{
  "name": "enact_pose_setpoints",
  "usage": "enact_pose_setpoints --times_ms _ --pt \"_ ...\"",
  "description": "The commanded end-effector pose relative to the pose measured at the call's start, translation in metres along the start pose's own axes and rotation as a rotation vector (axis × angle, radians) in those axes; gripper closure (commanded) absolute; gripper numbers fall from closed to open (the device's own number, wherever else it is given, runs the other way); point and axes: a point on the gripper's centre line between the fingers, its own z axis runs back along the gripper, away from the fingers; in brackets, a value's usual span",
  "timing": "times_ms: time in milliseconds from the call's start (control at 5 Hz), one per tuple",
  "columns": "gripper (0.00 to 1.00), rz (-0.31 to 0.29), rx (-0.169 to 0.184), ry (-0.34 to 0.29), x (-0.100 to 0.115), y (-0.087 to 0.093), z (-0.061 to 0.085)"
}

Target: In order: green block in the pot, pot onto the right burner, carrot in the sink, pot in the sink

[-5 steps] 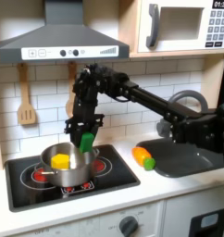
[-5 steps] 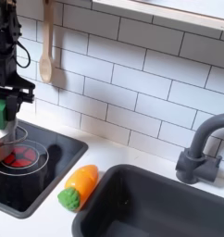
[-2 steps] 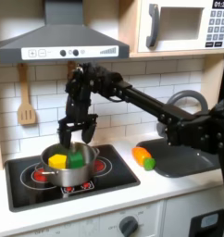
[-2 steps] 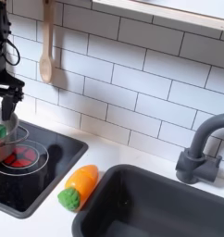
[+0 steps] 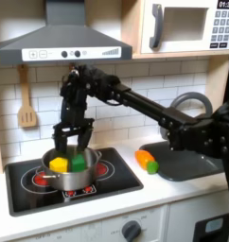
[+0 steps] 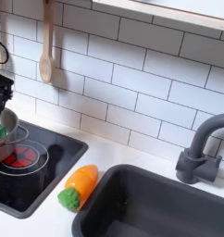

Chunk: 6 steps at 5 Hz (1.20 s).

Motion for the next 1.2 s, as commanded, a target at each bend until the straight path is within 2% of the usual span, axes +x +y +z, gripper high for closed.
enact_pose_setpoints --times_ms 0,200,400,600,800,1000 --pt "0.00 -0.001 0.001 -0.005 0.000 0.008 -0.003" --pt "0.00 -0.022 -0.005 -0.012 0.004 0.013 -0.004" --pt "0.00 -0.014 0.000 -0.011 0.003 0.024 -0.005" --pt "0.00 0.017 0.014 0.009 0.000 0.031 -0.013" --pt "0.00 0.054 -0.007 0.017 -0.002 0.028 -0.014" --pt "0.00 0.049 -0.012 0.026 -0.005 0.024 -0.015"
